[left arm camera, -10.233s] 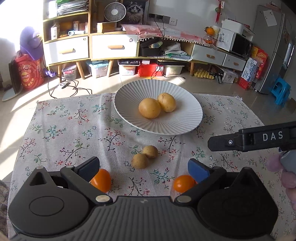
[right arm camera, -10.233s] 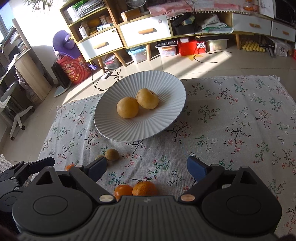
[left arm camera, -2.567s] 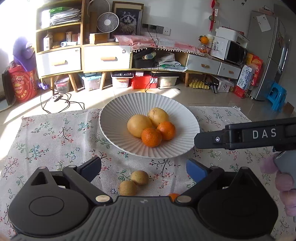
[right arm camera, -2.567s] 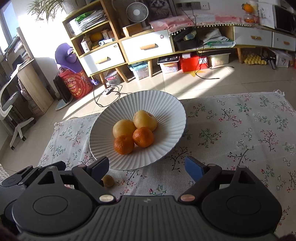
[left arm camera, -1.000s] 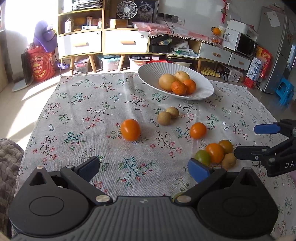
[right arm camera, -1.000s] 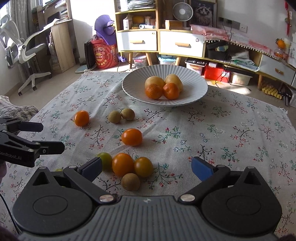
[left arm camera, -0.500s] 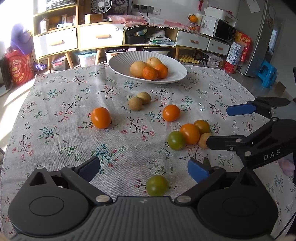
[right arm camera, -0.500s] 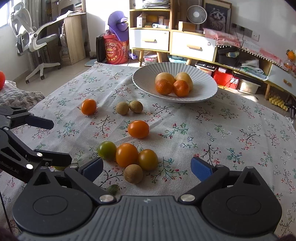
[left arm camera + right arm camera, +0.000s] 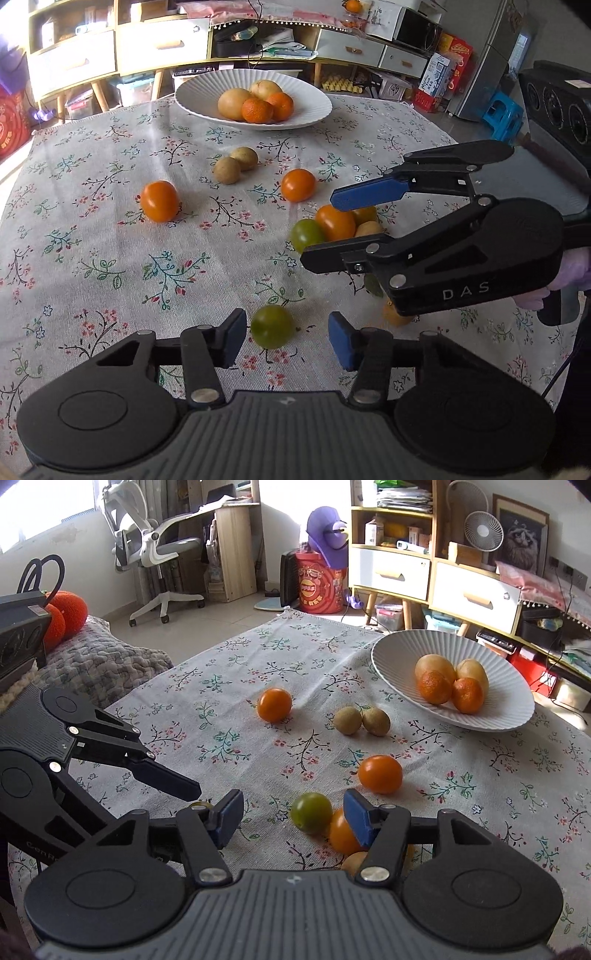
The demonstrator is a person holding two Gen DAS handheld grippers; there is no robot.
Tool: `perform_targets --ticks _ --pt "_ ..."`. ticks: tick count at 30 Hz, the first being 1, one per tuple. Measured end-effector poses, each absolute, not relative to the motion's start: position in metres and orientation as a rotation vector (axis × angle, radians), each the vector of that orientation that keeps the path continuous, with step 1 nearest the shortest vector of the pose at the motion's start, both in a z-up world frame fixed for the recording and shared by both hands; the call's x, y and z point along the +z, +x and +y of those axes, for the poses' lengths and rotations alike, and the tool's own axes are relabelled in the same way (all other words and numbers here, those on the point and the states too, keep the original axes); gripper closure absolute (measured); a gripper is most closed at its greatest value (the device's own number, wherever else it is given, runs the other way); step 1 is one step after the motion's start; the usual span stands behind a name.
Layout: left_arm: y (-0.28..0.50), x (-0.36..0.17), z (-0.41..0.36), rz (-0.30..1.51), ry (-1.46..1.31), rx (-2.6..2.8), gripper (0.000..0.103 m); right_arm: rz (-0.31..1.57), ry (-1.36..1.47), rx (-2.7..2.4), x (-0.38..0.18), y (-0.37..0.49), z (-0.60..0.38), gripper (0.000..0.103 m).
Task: Organize fruits
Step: 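Close the left gripper on a green lime while the right gripper grasps another lime, then carry both held green limes toward the white bowl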
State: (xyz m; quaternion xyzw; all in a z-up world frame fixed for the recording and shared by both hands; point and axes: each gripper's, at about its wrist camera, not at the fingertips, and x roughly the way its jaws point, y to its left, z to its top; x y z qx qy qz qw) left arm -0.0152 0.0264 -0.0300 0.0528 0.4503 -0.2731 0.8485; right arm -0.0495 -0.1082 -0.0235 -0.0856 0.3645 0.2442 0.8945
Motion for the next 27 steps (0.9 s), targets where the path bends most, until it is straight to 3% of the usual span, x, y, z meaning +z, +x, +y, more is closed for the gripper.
perform_targets --ticks 8,21,27 --pt "-0.012 -0.036 0.027 0.981 0.13 -0.539 0.087 0.792 -0.28 0.475 -0.035 -0.044 -0.09 0.059" --pt "-0.013 -0.036 0.027 0.972 0.132 -0.53 0.089 0.772 -0.426 0.396 -0.041 -0.044 -0.077 0.078" --pt "-0.013 -0.035 0.026 0.966 0.131 -0.528 0.089 0.773 -0.424 0.394 -0.04 -0.043 -0.078 0.078"
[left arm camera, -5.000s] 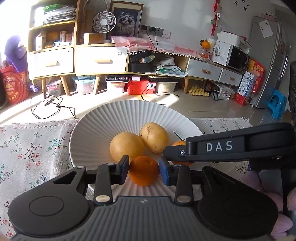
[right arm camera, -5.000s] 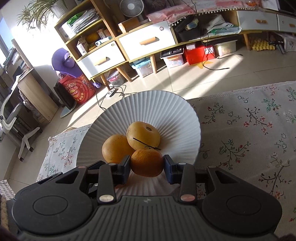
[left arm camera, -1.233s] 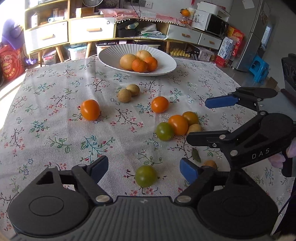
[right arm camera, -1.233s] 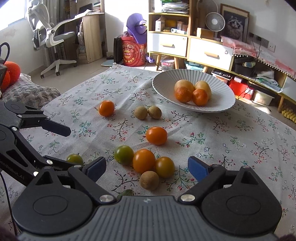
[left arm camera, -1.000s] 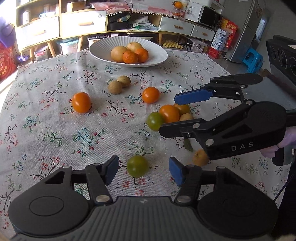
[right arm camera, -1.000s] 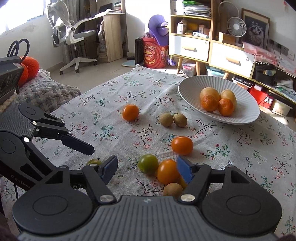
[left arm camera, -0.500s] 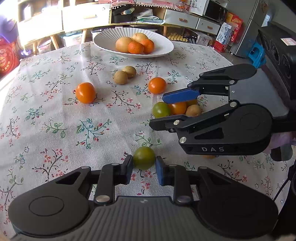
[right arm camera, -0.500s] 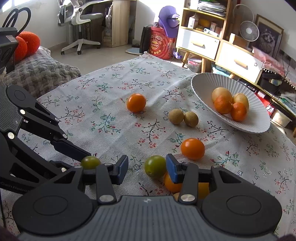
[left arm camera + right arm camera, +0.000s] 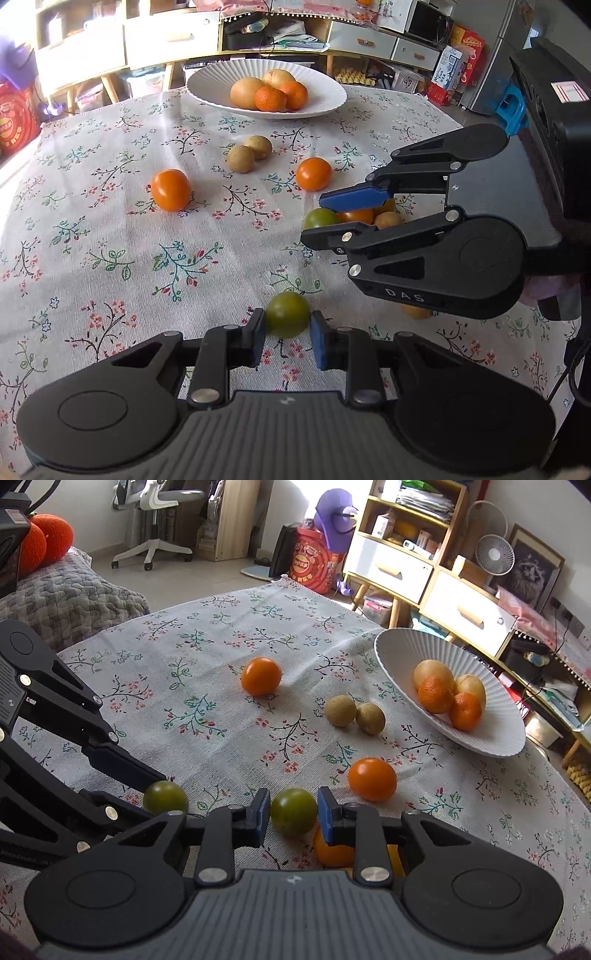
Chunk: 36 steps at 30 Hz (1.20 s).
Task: Organize fruits
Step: 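Carry both held green limes toward the white bowl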
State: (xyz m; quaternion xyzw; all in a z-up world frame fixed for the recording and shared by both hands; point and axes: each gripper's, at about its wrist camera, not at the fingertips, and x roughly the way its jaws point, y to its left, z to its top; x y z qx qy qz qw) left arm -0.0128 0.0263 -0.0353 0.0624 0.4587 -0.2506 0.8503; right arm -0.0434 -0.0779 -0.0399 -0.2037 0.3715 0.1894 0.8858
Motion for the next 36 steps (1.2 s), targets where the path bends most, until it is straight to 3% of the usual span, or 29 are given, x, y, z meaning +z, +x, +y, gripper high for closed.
perform_targets --ticks 36 --pt "0.015 -0.012 0.019 0.871 0.015 -0.461 0.09 0.768 -0.125 0.349 -0.005 -0.029 -0.115 0.079"
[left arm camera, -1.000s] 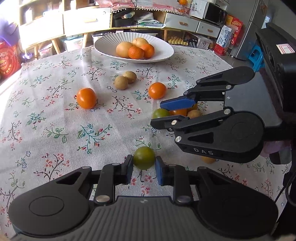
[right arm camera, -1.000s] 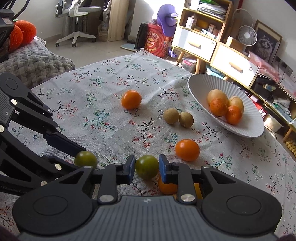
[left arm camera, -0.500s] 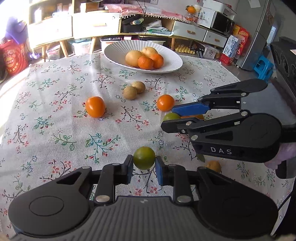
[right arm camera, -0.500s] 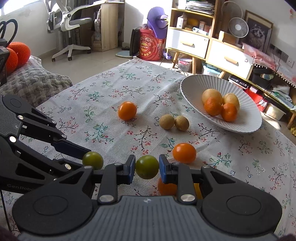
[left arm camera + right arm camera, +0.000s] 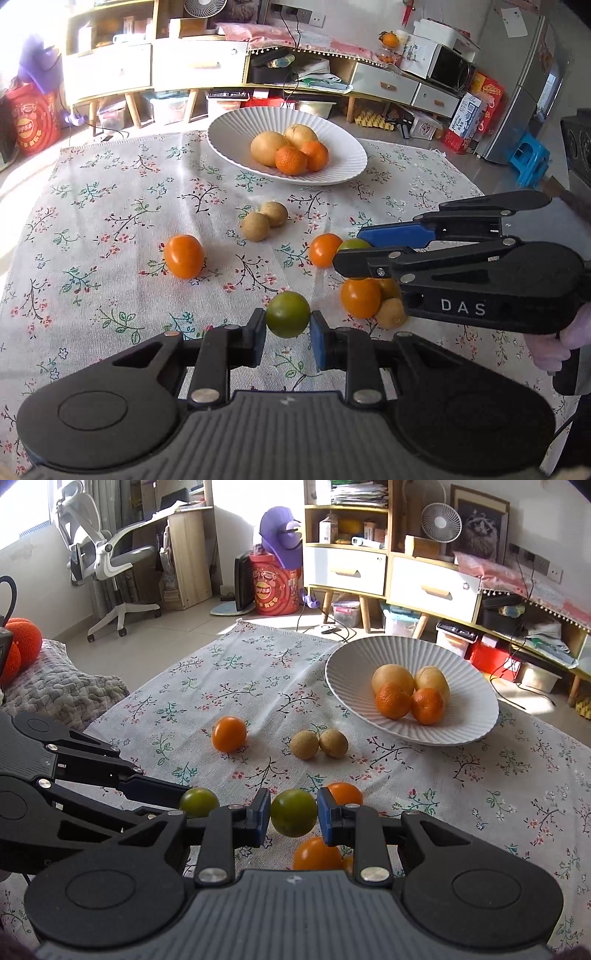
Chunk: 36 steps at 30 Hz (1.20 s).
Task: Organize fruits
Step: 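Carry both held green limes toward the white bowl, then lower the limes into the bowl and open both grippers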
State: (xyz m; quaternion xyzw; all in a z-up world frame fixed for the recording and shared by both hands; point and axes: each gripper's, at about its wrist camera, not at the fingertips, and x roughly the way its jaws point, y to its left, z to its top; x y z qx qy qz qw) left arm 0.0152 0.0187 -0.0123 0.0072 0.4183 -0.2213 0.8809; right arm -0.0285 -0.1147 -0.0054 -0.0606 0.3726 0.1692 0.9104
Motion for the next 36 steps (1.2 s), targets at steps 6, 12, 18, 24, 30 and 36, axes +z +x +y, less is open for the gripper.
perform_targets --ticks 6,12,18,24,30,36 --pt "0.028 -0.006 0.012 0.846 -0.055 -0.453 0.09 0.765 -0.055 0.317 0.001 -0.024 -0.13 0.079" --pt "0.046 0.0 0.002 0.811 -0.098 -0.436 0.09 0.757 0.031 0.281 0.005 -0.015 -0.15 0.079" --pt "0.067 0.005 -0.006 0.784 -0.105 -0.414 0.09 0.749 0.114 0.245 0.01 0.001 -0.169 0.078" --pt "0.094 0.006 -0.007 0.771 -0.106 -0.391 0.09 0.743 0.204 0.209 0.009 0.026 -0.189 0.078" --pt "0.115 0.004 -0.016 0.769 -0.101 -0.384 0.09 0.731 0.251 0.162 0.006 0.046 -0.203 0.078" --pt "0.129 -0.003 -0.022 0.766 -0.075 -0.392 0.09 0.72 0.256 0.123 0.001 0.063 -0.213 0.078"
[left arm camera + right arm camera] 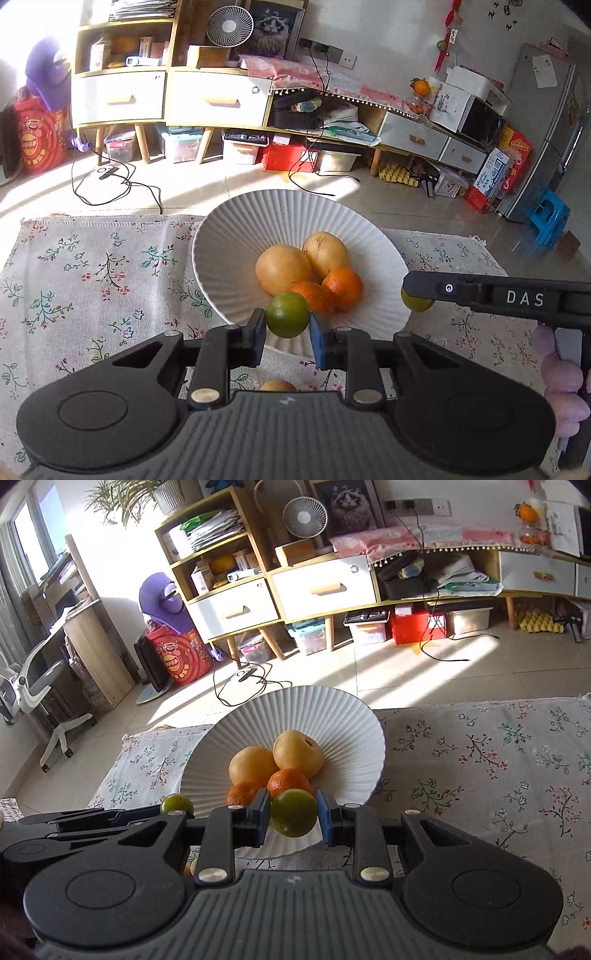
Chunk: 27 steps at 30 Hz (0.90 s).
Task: Organize fruits
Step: 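Lower the limes into the bowl and open both grippers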
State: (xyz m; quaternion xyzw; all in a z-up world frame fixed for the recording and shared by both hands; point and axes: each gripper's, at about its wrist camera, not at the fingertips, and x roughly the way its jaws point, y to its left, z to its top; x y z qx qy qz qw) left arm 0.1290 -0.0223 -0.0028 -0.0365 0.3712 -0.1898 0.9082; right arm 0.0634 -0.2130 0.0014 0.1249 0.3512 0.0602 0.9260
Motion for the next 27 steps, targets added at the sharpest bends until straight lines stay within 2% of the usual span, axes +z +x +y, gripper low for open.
perform_targets --ticks 27 --pt "0.158 -0.017 -0.017 0.795 -0.049 -0.492 0.089 0.741 0.165 0.039 -0.019 0.109 -0.21 0.078"
